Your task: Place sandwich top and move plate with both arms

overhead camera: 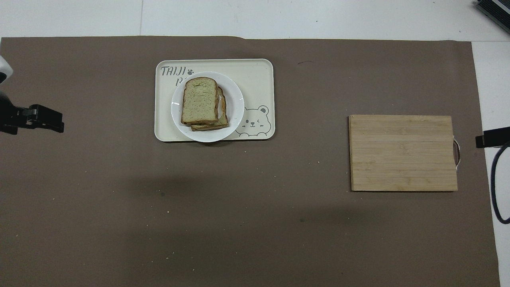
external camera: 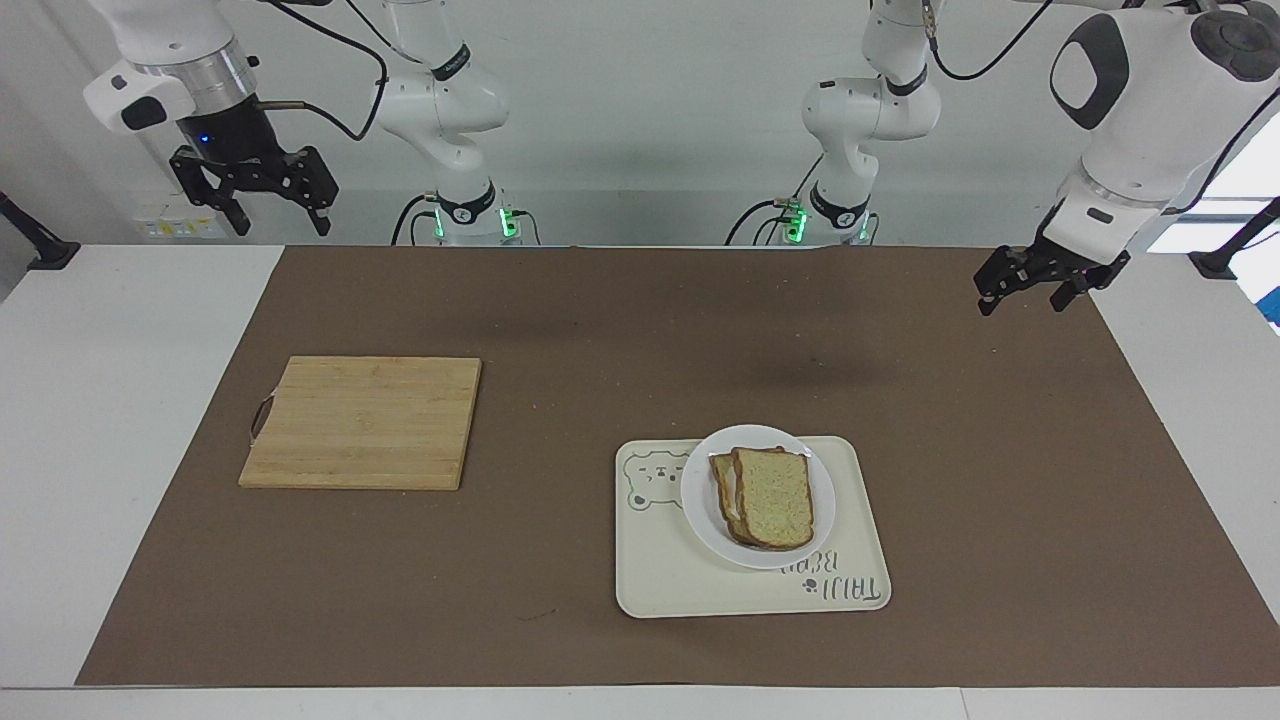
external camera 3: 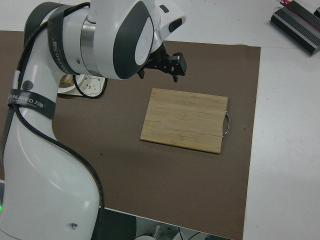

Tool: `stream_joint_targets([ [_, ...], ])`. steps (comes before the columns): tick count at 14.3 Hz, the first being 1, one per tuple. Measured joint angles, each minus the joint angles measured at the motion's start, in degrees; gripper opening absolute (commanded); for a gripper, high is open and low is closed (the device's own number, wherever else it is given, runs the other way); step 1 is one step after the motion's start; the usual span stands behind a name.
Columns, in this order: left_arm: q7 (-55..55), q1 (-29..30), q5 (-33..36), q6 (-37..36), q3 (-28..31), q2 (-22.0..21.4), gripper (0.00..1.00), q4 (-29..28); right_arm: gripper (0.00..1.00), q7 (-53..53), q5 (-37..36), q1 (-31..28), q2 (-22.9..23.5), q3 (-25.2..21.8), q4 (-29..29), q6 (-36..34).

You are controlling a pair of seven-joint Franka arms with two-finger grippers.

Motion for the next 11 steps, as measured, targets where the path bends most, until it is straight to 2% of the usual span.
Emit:
stream_joint_targets([
  [4,1.0,0.0,0.3,-2.3,0.2,-3.1,1.0,0.2,1.0,0.0,0.0,0.0,0.0,0.1,0.0,0.1],
  [11,1.0,0.3,-1.2,-2.4,1.2,-3.5,1.0,0.2,1.0,0.0,0.0,0.0,0.0,0.1,0.0,1.0],
])
